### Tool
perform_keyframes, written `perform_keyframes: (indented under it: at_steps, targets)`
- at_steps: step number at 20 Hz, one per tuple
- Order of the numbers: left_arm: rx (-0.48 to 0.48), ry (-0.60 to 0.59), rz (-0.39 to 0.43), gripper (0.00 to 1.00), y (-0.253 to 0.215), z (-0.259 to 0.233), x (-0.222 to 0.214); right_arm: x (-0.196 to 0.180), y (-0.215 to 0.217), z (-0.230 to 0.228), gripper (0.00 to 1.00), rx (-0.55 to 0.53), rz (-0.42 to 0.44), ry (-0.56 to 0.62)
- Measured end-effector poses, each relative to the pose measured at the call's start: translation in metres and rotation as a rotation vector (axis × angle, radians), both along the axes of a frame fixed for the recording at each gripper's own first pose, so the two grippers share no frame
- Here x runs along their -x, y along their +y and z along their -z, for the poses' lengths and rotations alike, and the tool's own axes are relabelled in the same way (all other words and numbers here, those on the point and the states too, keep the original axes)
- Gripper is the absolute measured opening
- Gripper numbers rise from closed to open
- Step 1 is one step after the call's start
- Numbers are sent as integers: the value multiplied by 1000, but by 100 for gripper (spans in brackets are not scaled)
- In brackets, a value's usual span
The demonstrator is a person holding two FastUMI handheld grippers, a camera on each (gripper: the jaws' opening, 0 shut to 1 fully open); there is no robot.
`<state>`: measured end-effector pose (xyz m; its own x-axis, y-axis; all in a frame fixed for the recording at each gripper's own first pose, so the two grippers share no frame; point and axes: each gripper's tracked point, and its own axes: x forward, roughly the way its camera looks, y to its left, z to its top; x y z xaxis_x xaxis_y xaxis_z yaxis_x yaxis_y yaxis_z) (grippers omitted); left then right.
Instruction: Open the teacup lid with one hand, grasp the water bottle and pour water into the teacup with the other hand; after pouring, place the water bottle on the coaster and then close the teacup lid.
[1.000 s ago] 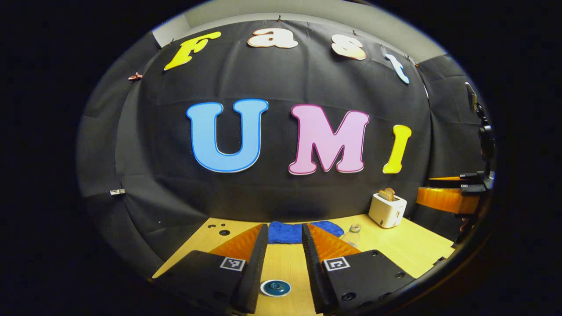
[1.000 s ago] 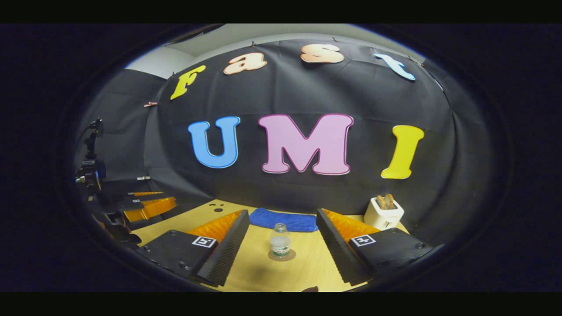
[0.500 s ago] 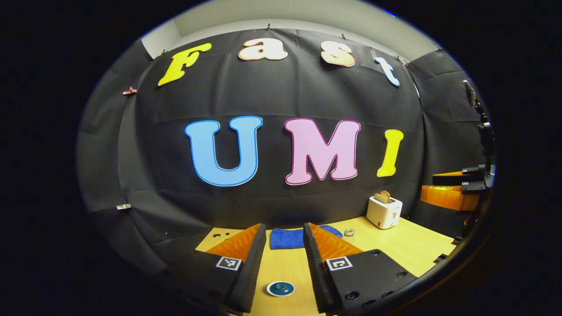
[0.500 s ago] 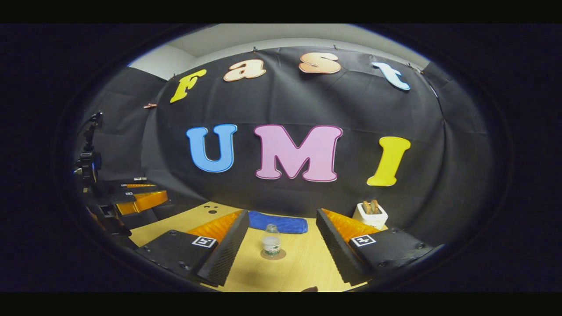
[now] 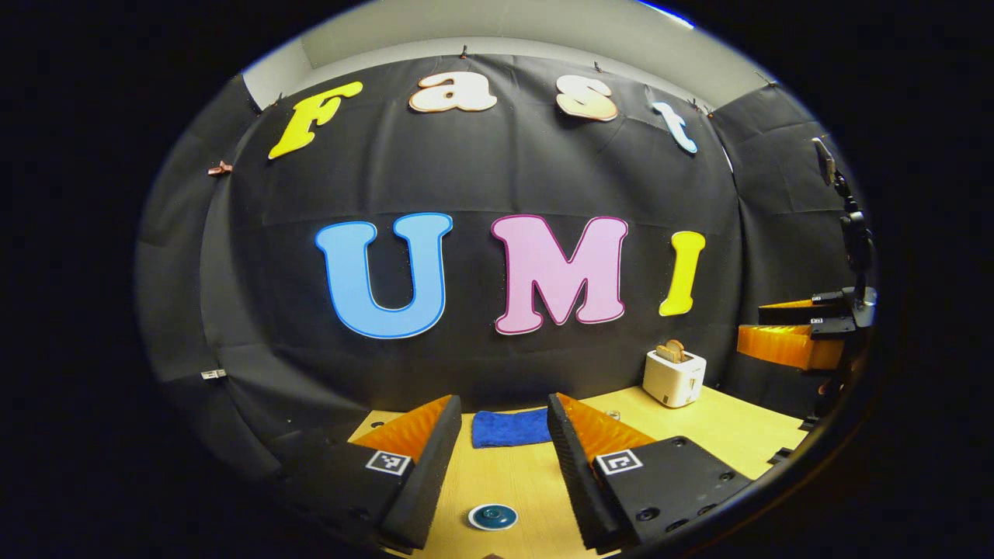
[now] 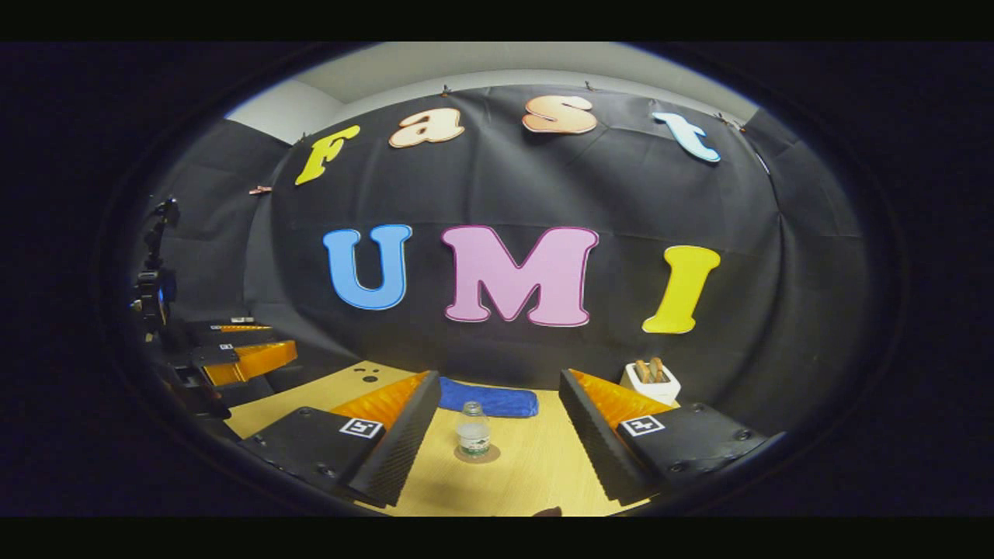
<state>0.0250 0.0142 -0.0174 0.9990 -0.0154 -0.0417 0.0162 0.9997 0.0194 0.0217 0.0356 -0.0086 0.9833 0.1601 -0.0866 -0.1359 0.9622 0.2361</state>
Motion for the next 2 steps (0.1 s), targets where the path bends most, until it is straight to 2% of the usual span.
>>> perform_keyframes:
  at_steps: [2]
  targets:
    - [4,-2,13,82,-1,0,-1,0,3,-2,95,6,8,1]
